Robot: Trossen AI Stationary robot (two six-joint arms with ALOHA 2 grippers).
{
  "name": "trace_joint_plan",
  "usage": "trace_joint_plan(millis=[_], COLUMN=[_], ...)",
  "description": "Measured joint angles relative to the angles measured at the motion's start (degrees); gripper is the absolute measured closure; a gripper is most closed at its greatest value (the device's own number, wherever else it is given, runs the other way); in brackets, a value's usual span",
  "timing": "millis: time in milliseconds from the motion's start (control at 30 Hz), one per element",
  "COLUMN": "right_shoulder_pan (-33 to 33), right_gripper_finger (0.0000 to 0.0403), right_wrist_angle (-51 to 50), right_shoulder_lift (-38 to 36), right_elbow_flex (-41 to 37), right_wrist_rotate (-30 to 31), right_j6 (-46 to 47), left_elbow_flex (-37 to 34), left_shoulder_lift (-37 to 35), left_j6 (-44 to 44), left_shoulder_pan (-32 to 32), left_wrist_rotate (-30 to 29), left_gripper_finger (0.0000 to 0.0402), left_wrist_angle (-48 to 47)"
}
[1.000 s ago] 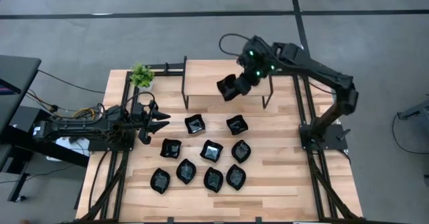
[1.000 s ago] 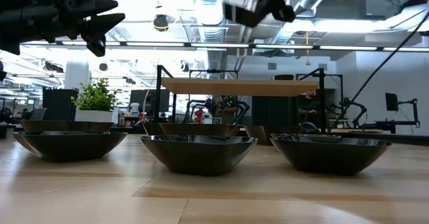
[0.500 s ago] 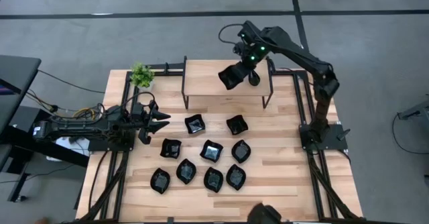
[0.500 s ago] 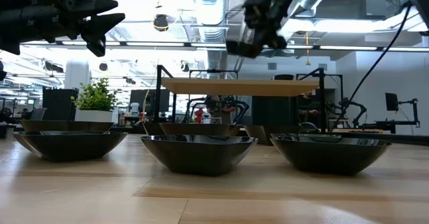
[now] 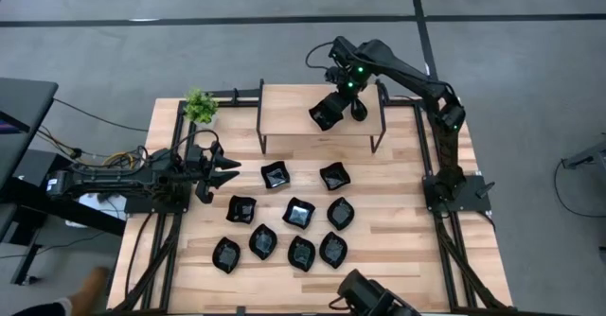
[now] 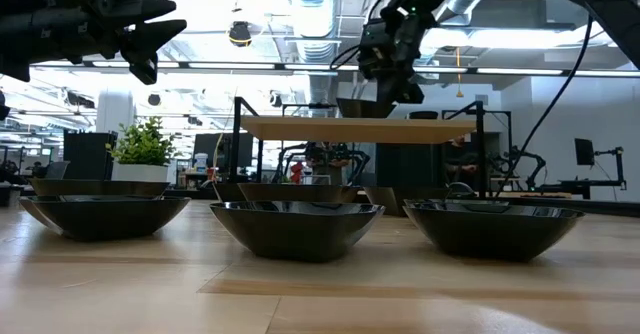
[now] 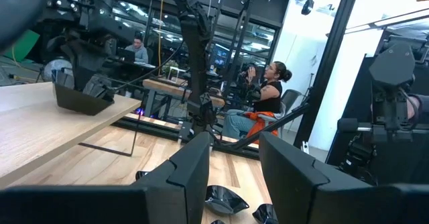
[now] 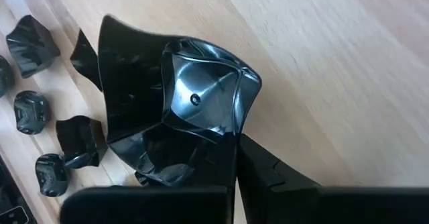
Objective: Pick & Place Mini shaped plates
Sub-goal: Put the distorted square plate on the shelf
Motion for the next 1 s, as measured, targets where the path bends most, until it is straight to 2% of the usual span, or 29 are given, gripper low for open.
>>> trace_joint_plan(millis=[433, 1000], right_shoulder_pan=[-0.2, 0.3], right_gripper_finger=[0.0403, 0.0397], right_wrist_angle=[4.8, 5.3], right_shoulder_lift=[-0.1, -0.1], right_elbow_flex=[0.0, 0.0], right_wrist_rotate=[0.1, -0.5], right_j6=[-1.3, -1.1], left_elbow_flex=[0.0, 0.0], left_shoulder_lift=[0.0, 0.0], left_j6=[0.0, 0.0], left_shoulder_pan=[0.0, 0.0], left_wrist_rotate=[0.0, 0.0], left_gripper_finger=[0.0270, 0.0270], left_wrist_angle=[0.0, 0.0])
